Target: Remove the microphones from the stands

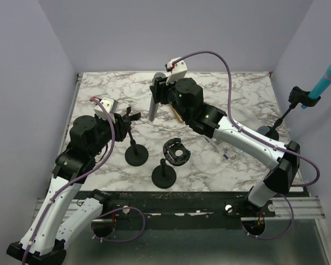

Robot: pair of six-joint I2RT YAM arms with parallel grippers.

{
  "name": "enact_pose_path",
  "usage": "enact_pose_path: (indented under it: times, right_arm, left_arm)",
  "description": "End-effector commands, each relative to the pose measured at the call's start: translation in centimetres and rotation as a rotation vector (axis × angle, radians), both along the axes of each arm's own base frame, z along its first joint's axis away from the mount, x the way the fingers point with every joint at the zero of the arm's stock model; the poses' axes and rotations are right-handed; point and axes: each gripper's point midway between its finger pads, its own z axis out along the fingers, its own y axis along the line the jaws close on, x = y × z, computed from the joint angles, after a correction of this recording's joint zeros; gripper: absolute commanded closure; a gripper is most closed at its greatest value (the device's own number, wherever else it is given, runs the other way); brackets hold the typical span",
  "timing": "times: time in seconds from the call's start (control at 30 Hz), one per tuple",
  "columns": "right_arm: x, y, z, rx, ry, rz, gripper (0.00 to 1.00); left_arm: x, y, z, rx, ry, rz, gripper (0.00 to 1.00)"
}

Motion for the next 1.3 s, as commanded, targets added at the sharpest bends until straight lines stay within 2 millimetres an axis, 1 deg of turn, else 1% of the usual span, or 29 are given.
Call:
enact_pose_path:
  times: [0.0,0.03,0.07,0.1,0.13,0.17,0.37,0.47,0.57,0.63,0.7,0.8,0.93,1.0,1.07,1.13,1.17,1.23,1.27]
  right_arm:
    - [-0.6,-0.6,2.6,0.084,-0.043,0.004,0.99]
    - [-0.7,-0.6,2.4,0.084,-0.039,0.006,0.99]
    - [-0.7,-0.6,2.2,0.083,-0.036,0.009,0.99]
    - [-0.8,-0.6,2.2,0.084,-0.035,0.013,0.99]
    - [-0.9,-0.6,2.0,0.083,-0.033,0.017,0.99]
    - [-1.0,-0.7,1.9,0.085,-0.032,0.017,0.99]
    - [-1.3,-1.7,0.7,0.057,-0.023,0.000,0.99]
    - [-1.4,-1.9,-0.1,0.023,-0.023,0.000,0.99]
    - [-1.0,-2.4,-1.2,-0.040,-0.018,-0.028,0.99]
    - [-0.3,-3.0,-2.7,-0.124,0.002,-0.065,0.99]
    - [0.6,-3.7,-4.2,-0.196,0.018,-0.114,0.99]
    - [1.7,-4.3,-6.8,-0.290,0.051,-0.159,0.99]
    - [2.7,-4.5,-10.6,-0.425,0.105,-0.161,0.99]
    - [3.3,-4.2,-12.9,-0.468,0.149,-0.142,0.99]
    - [3.8,-3.9,-15.0,-0.504,0.193,-0.120,0.99]
    - [4.6,-4.2,-16.9,-0.535,0.233,-0.138,0.99]
    - [5.1,-4.4,-17.6,-0.547,0.244,-0.150,0.99]
    - [5.9,-4.3,-19.5,-0.527,0.292,-0.146,0.99]
    - [6.3,-4.2,-20.1,-0.522,0.307,-0.138,0.99]
  left_arm:
    - [-1.1,-0.2,-2.6,0.003,0.103,-0.018,0.44]
    - [-1.1,-0.2,-2.3,0.000,0.099,-0.015,0.38]
    - [-1.1,-0.1,-2.1,0.000,0.097,-0.011,0.23]
    - [-1.1,-0.1,-1.8,0.002,0.094,-0.011,0.11]
    - [-1.2,-0.1,-1.6,0.008,0.095,-0.014,0.04]
    - [-1.2,-0.1,-1.1,0.009,0.090,-0.016,0.02]
    - [-1.9,0.0,1.4,-0.005,0.057,-0.029,0.01]
    - [-2.9,0.2,2.6,-0.018,0.034,-0.039,0.01]
    - [-3.9,1.1,3.8,-0.028,-0.006,-0.018,0.01]
    - [-4.4,1.9,5.0,-0.044,-0.048,0.015,0.01]
    - [-4.9,2.7,6.8,-0.078,-0.104,0.053,0.02]
    - [-5.3,4.0,10.0,-0.158,-0.209,0.125,0.02]
    - [-5.8,5.1,14.0,-0.259,-0.350,0.170,0.01]
    - [-6.0,5.6,15.5,-0.307,-0.410,0.193,0.01]
    - [-6.0,5.9,16.5,-0.346,-0.461,0.209,0.01]
    - [-5.8,6.1,16.9,-0.367,-0.493,0.223,0.02]
    - [-5.7,6.2,16.9,-0.372,-0.503,0.227,0.01]
    - [-5.6,6.4,16.8,-0.366,-0.520,0.238,0.02]
    - [-5.4,6.5,16.5,-0.358,-0.524,0.248,0.01]
